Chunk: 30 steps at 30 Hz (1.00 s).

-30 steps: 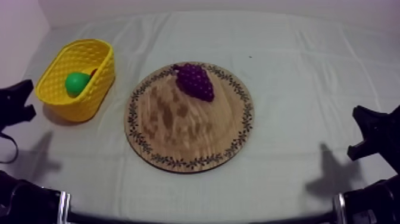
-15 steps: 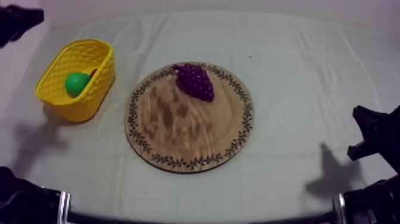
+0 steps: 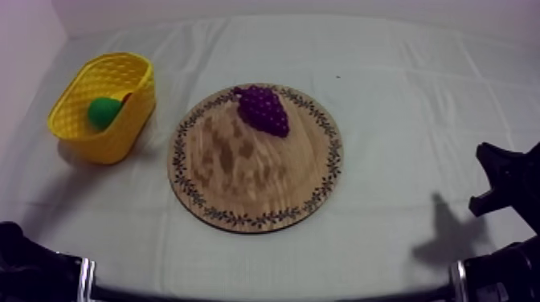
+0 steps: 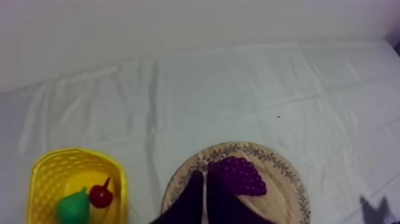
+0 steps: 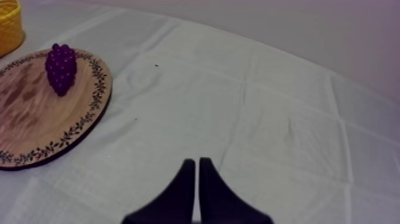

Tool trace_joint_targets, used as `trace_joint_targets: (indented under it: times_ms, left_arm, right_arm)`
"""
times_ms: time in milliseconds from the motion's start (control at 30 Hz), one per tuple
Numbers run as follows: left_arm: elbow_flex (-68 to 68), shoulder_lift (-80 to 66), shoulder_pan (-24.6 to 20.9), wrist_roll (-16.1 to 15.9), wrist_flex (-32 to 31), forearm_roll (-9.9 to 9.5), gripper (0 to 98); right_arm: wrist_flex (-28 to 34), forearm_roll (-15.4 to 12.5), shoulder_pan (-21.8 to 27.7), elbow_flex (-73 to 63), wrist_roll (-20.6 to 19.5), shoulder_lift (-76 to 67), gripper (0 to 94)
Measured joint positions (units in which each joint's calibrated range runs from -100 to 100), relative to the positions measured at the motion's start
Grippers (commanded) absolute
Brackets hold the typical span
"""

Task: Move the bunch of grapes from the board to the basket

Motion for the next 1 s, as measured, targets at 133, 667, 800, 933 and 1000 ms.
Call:
trace_joint_targets:
  times_ms: [133,667,800,933,1000]
  left_arm:
    - [-6.7,8.6,1.7,1.6,5.1,0.25,0.0]
    - [-26.2,32.5,4.3,7.6,19.8,6.08,1.1]
    - [-28.1,36.0,4.6,9.1,20.2,6.36,13.4]
    - [-28.3,38.2,4.9,10.4,20.3,6.41,33.7]
    - [-28.4,38.9,5.0,11.0,20.0,6.41,39.7]
  right_arm:
    - [0.0,0.0,0.0,0.0,0.0,0.0,0.4]
    - [0.0,0.0,0.0,0.0,0.0,0.0,0.4]
    - [0.0,0.0,0.0,0.0,0.0,0.0,0.4]
    - [0.0,0.0,0.0,0.0,0.0,0.0,0.4]
    - [0.0,0.0,0.0,0.0,0.0,0.0,0.4]
